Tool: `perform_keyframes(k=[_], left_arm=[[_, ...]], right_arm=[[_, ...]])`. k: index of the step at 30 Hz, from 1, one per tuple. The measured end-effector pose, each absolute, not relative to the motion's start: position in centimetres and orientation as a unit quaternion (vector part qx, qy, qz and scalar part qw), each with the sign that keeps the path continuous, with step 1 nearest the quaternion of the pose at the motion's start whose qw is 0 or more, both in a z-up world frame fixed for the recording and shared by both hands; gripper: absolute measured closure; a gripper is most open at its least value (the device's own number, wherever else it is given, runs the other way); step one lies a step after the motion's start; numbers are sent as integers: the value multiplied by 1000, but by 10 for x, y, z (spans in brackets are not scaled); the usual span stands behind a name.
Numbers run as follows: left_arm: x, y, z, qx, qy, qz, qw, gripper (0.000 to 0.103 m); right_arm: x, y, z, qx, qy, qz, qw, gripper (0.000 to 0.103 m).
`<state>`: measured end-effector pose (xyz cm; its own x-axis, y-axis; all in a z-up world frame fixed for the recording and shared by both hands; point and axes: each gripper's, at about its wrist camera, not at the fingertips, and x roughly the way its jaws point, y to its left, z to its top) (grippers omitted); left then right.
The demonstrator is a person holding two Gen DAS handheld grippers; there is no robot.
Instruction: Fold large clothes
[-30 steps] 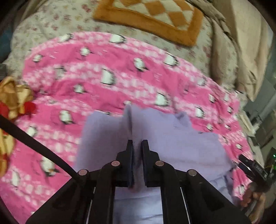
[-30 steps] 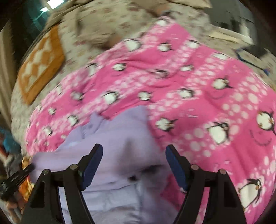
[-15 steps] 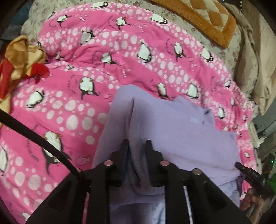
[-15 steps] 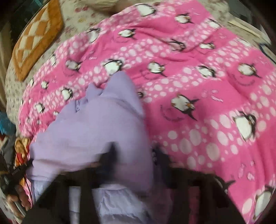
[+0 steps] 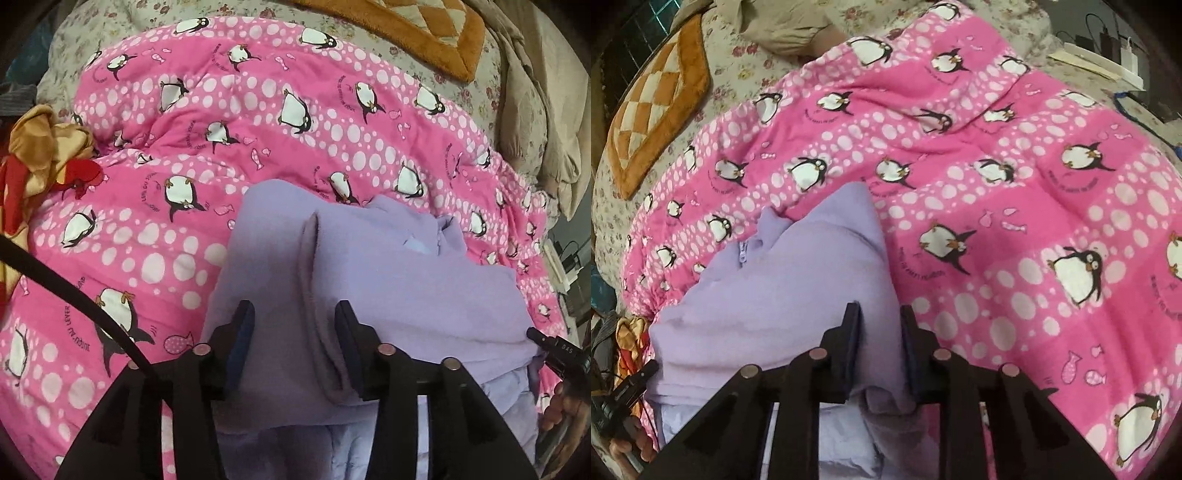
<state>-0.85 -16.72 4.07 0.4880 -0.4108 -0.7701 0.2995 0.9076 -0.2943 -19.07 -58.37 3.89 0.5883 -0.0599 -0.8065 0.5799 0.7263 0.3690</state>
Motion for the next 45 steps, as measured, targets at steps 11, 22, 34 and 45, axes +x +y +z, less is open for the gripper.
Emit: perform_keyframes(k=[11,22,34,45], left_arm=[[-12,-177,38,-28,456,-181,871,85],[-10,-189,34,-2,457,-182,871,76],[-11,-186,35,-8,459,-182,869,76],[-44,-156,60,-40,481,-188,855,76]], right_arm=[[-195,-563,72,272,372,-189,867,51],[-132,-571,15,233,446,-178,846,75],[-156,-536,38,158,471,-186,848,66],[-197,-590,44,284,424,-220,831,46]])
